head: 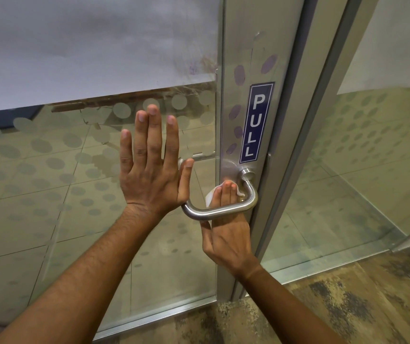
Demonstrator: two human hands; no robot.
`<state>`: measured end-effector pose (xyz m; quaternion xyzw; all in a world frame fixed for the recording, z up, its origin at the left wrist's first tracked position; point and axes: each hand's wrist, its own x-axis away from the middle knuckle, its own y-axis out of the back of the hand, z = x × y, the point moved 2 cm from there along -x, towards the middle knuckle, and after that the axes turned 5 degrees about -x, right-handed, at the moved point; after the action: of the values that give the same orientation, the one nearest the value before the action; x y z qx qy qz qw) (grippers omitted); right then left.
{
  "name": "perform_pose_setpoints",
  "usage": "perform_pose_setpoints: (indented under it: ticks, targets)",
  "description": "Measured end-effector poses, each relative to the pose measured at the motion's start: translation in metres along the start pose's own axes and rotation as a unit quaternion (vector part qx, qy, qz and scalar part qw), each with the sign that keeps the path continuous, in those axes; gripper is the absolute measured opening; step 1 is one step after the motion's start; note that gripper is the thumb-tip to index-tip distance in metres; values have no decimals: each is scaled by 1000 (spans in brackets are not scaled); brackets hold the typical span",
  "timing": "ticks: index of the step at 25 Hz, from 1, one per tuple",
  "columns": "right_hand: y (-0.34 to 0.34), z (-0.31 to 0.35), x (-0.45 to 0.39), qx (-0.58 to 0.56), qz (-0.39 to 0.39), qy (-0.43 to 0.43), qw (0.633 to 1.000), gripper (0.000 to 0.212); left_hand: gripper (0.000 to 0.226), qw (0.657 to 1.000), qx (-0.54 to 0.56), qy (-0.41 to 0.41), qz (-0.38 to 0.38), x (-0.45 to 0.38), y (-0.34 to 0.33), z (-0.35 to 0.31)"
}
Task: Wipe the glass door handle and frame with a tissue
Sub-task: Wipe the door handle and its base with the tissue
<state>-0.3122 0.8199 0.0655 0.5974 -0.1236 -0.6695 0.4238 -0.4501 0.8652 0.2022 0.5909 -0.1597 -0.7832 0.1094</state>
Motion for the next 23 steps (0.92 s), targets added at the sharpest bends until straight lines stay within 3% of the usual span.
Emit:
perform_pose_setpoints:
  ticks: [5, 13, 18, 23]
  targets:
    - [-3, 4, -14, -7, -14, -9, 1000, 106, 73, 1000, -1, 2, 0, -1, -1, 0]
    - [-3, 6, -16, -39, -30, -23, 999, 98, 72, 1000, 0, 0, -12, 0, 0, -1]
    - [-11, 7, 23, -54, 47, -95, 993, 99, 72, 1000, 0, 1, -11, -1, 0, -1]
    - [-5, 11, -13, -68, -13, -55, 996, 92, 73, 1000, -1, 1, -3, -2, 0, 0]
